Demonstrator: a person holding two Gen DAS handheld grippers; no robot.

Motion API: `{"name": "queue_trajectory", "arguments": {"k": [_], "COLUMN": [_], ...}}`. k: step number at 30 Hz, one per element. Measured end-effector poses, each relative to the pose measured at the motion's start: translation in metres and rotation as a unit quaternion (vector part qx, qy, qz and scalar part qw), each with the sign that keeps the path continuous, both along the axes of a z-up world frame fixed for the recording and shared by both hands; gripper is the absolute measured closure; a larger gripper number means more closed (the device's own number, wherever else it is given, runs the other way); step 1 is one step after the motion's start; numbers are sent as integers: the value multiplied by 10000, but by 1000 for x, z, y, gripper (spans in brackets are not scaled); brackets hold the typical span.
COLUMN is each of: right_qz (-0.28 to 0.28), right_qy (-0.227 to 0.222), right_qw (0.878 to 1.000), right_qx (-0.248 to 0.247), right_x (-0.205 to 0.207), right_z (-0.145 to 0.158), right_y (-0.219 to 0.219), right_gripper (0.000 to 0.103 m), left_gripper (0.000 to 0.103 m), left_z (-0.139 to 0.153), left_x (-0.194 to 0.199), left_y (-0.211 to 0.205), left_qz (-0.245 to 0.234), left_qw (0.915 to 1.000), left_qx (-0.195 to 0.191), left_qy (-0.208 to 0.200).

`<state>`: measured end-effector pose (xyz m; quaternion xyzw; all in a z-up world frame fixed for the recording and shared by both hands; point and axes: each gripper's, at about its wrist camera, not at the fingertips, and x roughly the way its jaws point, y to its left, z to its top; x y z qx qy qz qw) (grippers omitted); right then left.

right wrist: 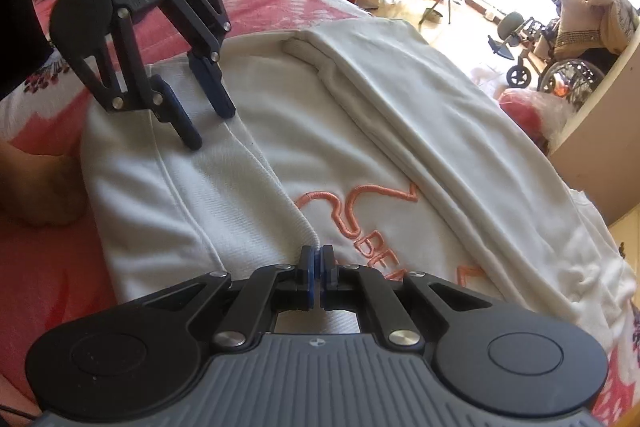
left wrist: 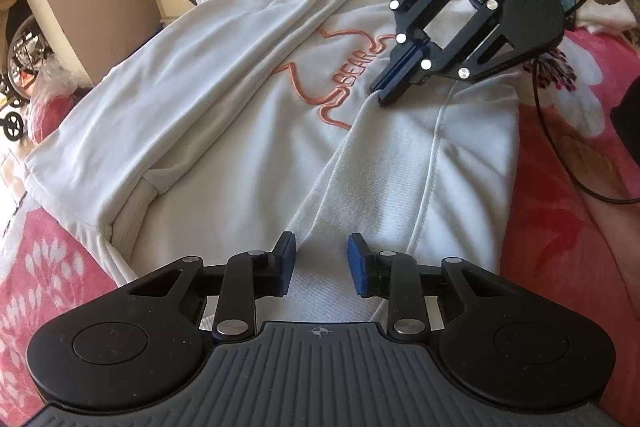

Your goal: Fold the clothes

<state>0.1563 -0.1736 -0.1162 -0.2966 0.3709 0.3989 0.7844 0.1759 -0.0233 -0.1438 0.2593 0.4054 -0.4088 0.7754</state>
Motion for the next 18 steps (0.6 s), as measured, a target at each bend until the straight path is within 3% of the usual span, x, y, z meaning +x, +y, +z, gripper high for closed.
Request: {"name": "queue_trajectory", "arguments": {"k": [7, 12, 18], "right_qz": [-31, -144, 392], "right_qy": [71, 372, 480], "right_qw": [10000, 9981, 9926], "right_qx": [-15, 472, 1040], "right_x": [-3, 4, 9], "right_z": [-4, 16, 28], "right_y": [2, -6, 24], "right_gripper": [100, 99, 99], "left_gripper": [76, 75, 74], "left_z": [3, 20, 30], "left_x": [3, 3, 7], "left_y": [7, 23, 36], "left_qz": [157, 541, 1098], "left_qw": [9999, 9985, 9934], "left_qx": [50, -46, -191], "left_qy": [1, 19, 261]}}
